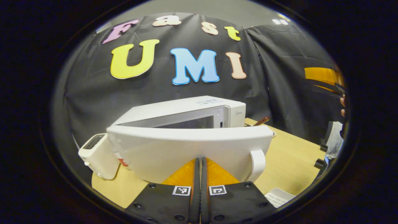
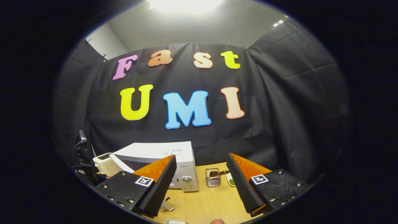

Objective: Open the microwave oven with the left hand, put the food in, and close the microwave oven.

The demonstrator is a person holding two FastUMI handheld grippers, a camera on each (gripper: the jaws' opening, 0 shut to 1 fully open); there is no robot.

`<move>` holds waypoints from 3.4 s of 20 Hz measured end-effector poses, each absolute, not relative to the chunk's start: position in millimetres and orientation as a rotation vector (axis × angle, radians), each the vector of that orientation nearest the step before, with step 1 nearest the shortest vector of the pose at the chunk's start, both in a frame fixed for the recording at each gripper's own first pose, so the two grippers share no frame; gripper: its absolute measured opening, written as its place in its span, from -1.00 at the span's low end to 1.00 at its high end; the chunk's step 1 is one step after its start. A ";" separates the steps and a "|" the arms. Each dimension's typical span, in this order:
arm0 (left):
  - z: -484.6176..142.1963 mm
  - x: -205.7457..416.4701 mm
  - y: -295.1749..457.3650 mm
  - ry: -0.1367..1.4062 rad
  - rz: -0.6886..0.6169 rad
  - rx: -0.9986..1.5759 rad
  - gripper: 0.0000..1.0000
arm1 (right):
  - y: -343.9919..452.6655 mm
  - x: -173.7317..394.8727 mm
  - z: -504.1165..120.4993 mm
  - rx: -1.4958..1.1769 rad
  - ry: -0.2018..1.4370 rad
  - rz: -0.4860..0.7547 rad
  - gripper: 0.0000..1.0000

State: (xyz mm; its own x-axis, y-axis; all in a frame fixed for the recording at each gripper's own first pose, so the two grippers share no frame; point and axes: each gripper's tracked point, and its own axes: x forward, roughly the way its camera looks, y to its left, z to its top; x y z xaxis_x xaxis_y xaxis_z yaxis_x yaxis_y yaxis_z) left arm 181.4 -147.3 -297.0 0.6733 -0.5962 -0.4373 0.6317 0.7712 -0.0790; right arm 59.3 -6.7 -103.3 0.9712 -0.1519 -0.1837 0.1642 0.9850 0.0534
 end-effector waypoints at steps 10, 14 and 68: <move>-313.4 247.2 -171.2 0.468 -0.625 0.013 -0.85 | -37.9 38.2 -111.3 0.026 0.228 -0.293 0.95; -318.3 270.5 -167.8 0.463 -0.553 -0.007 -0.85 | -45.8 28.4 -111.9 0.004 0.238 -0.322 0.95; -58.9 -19.7 -6.9 0.103 -0.167 0.038 0.46 | -1.2 -90.3 -57.2 0.054 0.136 0.000 0.95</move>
State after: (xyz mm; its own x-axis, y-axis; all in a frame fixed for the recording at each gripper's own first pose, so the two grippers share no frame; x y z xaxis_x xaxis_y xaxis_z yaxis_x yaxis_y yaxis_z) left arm -19.7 -6.9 -58.9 0.9807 -0.1644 -0.1053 0.1683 0.9853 0.0291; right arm -90.3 -1.2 -57.2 0.9908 0.0032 -0.1353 0.0041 0.9985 0.0541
